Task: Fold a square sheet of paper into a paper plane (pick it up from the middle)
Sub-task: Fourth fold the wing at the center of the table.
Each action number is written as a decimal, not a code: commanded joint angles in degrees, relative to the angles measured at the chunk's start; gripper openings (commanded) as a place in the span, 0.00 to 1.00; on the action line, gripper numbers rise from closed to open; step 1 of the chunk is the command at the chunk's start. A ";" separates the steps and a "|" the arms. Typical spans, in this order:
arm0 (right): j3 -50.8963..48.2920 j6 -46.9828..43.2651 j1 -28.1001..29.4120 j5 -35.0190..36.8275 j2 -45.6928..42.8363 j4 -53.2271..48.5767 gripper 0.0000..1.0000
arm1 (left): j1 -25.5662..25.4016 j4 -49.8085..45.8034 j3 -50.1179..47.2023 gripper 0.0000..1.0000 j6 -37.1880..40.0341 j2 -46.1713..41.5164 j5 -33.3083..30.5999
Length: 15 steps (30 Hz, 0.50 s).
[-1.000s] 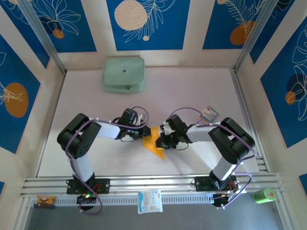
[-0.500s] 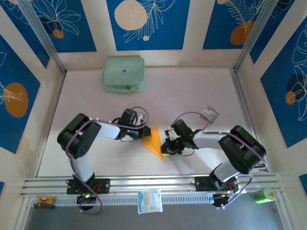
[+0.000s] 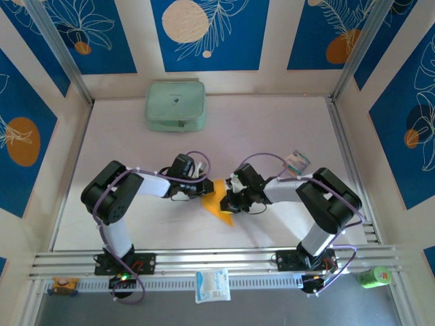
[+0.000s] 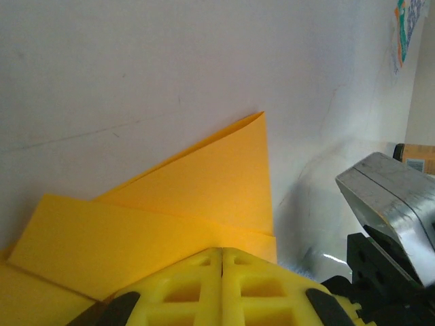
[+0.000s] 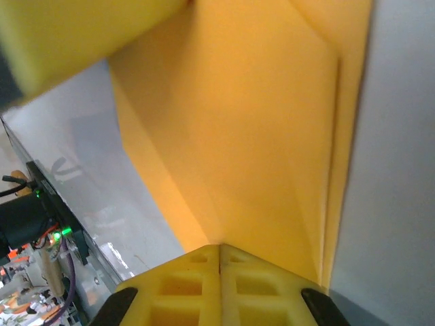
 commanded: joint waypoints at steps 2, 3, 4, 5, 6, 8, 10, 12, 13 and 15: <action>-7.01 2.33 1.45 -0.14 -4.32 -2.42 0.02 | 1.39 -3.61 -1.94 0.00 0.67 2.14 -3.77; -8.32 2.57 1.62 0.30 -5.51 -2.29 0.02 | 1.52 -3.60 -1.93 0.00 0.63 2.23 -3.65; -9.60 3.00 1.78 0.63 -6.61 -2.09 0.02 | 1.57 -3.52 -1.94 0.00 0.71 2.32 -3.68; -10.47 3.28 1.87 0.73 -7.47 -1.77 0.02 | 1.66 -3.60 -1.94 0.00 0.73 2.32 -3.68; -11.38 3.57 1.97 0.85 -8.36 -1.84 0.02 | 1.73 -3.52 -1.88 0.00 0.74 2.43 -3.55; -12.69 3.82 2.15 1.17 -9.81 -2.18 0.02 | 1.76 -3.35 -2.04 0.00 0.64 2.43 -3.53; -13.80 3.98 2.24 1.92 -11.33 -3.14 0.02 | 1.88 -3.01 -2.12 0.00 0.31 2.56 -3.48; -15.01 4.34 2.24 2.35 -12.91 -3.46 0.02 | 1.92 -2.65 -2.16 0.00 0.04 2.60 -3.47; -15.62 4.80 2.23 2.36 -13.79 -3.38 0.02 | 1.92 -2.64 -2.11 0.00 -0.03 2.56 -3.47; -16.23 5.13 2.29 2.44 -15.65 -3.49 0.02 | 1.92 -2.69 -2.12 0.00 -0.07 2.60 -3.64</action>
